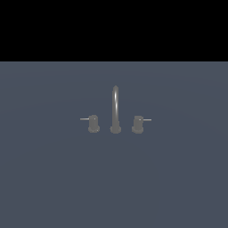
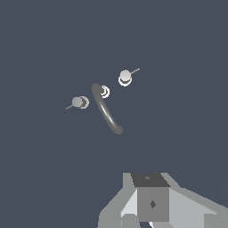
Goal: Turn on the faucet by rotating a designated handle.
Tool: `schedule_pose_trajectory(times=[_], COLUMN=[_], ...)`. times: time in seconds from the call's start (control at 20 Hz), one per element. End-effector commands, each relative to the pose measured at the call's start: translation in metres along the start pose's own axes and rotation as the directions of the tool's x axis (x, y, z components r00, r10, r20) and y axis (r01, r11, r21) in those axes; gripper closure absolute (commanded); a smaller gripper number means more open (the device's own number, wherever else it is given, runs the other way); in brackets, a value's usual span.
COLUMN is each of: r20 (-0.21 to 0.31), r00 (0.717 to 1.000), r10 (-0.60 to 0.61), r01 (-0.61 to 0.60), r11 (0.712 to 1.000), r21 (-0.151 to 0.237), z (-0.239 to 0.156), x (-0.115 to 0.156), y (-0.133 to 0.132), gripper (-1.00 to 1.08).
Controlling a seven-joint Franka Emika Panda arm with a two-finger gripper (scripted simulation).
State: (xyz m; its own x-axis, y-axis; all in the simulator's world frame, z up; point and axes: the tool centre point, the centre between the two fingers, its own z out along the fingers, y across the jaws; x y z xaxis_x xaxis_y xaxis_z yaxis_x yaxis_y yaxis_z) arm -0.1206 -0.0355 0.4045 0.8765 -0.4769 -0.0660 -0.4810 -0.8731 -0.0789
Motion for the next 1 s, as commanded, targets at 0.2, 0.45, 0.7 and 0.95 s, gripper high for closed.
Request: schedule_pose_trajectory(times=[0.2, 0.45, 0.7, 0.95], r20=[0.002, 0.001, -0.003, -0.014], r00=[0.984, 0.949, 0.896, 0.824], r10=[0.179, 0.315, 0.445, 0.566], r01=[-0.179, -0.315, -0.445, -0.566], r11=[0.984, 0.949, 0.896, 0.824], r21=[0.012, 0.015, 0.015, 0.013], z=[0.038, 0.072, 0.110, 0.152], x=[0.049, 0.085, 0.118, 0.148], y=[-0.010, -0.014, -0.015, -0.012], gripper=[1.08, 1.08, 1.08, 1.08])
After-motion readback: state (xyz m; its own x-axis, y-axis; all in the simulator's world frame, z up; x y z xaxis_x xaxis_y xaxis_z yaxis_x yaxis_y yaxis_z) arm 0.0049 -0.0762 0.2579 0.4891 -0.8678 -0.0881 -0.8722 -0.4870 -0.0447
